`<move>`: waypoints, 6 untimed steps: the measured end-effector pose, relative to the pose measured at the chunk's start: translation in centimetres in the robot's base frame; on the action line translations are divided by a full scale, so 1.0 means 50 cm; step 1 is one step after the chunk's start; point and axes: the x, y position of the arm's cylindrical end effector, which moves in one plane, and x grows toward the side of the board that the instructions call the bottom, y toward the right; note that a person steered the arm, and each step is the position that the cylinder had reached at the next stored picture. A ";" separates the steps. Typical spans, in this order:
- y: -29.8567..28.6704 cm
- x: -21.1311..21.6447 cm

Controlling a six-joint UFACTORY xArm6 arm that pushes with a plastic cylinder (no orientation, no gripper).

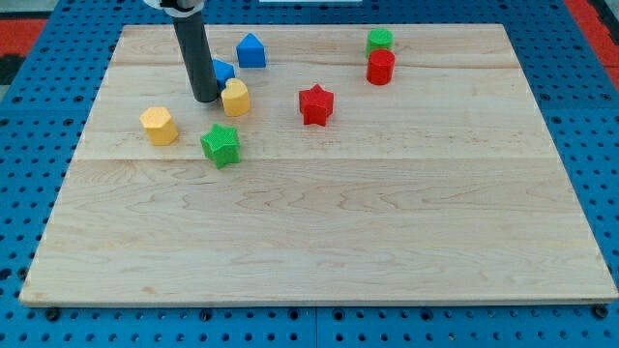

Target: Slide the blue cube to the blue triangle

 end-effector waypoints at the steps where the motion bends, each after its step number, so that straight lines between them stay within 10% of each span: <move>1: -0.002 -0.005; 6: -0.030 -0.038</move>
